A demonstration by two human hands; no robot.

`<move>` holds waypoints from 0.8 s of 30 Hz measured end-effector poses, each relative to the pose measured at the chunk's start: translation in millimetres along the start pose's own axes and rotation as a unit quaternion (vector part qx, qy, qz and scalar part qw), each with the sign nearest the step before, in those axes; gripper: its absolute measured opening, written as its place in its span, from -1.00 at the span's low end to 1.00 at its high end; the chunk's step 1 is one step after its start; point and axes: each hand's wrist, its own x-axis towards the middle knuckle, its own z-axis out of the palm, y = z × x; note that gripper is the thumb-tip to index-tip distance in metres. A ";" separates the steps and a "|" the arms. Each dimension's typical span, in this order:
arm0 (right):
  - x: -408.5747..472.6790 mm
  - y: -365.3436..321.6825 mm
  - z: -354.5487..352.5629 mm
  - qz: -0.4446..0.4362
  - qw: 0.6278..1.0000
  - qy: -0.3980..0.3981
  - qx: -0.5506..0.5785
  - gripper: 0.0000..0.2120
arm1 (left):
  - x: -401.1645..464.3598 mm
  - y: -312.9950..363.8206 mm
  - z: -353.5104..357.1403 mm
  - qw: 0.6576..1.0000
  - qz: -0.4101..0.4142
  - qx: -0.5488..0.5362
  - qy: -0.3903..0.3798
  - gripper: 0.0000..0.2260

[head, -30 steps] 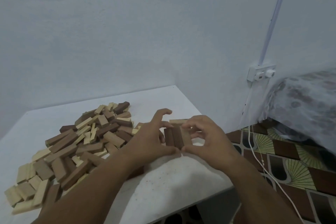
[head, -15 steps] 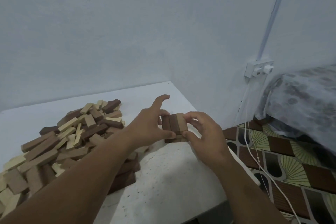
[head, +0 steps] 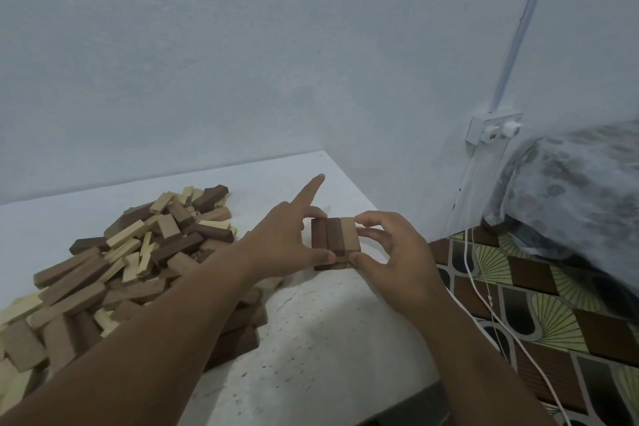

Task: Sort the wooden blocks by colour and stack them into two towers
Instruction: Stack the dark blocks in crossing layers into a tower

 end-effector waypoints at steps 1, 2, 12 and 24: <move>-0.6 -0.1 -0.7 0.000 1.000 -0.004 -0.001 -0.51 | -0.5 0.1 -0.5 1.000 0.000 0.004 0.001 0.04; -1.2 -0.4 -1.6 0.001 1.000 -0.007 -0.005 -0.50 | -1.3 -0.4 -1.4 1.000 -0.001 0.005 0.003 0.05; -18.2 -47.7 24.4 -0.125 0.990 -0.039 -0.050 -0.73 | -76.2 -6.7 -33.1 0.994 -0.018 0.008 0.108 -0.47; -61.9 -74.8 79.9 -0.183 0.931 -0.235 -0.211 -0.67 | -179.8 -38.3 -40.2 0.977 -0.070 0.180 0.090 -0.84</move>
